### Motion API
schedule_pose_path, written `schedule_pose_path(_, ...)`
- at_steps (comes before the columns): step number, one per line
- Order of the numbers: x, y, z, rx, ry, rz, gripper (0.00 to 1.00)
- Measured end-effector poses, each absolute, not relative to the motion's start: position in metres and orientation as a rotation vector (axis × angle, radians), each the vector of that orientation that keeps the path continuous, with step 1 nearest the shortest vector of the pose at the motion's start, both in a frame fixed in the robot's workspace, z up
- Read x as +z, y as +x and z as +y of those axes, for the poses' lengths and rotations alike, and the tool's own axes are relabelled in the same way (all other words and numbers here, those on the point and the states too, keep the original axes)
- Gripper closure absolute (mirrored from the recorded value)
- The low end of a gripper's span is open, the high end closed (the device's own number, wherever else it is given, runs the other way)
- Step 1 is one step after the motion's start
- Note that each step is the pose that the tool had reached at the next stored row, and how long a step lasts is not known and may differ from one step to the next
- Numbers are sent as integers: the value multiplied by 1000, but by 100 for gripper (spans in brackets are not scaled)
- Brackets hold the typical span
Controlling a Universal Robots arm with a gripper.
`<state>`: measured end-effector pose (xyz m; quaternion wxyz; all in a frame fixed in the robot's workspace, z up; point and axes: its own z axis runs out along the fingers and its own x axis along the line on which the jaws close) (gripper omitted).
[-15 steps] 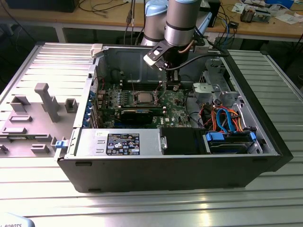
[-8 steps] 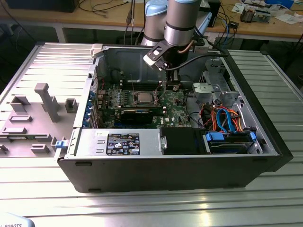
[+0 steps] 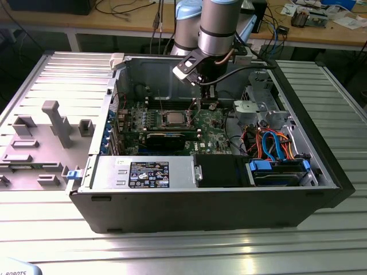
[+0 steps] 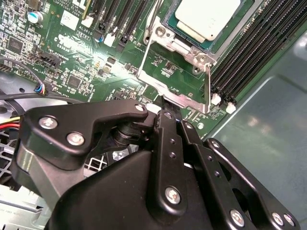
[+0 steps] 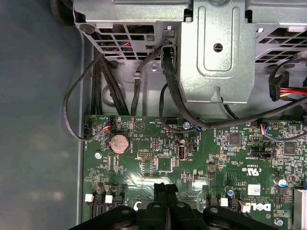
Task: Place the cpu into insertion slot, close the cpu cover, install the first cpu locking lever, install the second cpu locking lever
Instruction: 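Close the cpu cover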
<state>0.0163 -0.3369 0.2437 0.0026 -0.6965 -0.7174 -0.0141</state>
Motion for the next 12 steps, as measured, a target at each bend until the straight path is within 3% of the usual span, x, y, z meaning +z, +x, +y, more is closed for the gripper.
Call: schedule_pose_path(12,243,12,-337,-44,-2185,-2250,89)
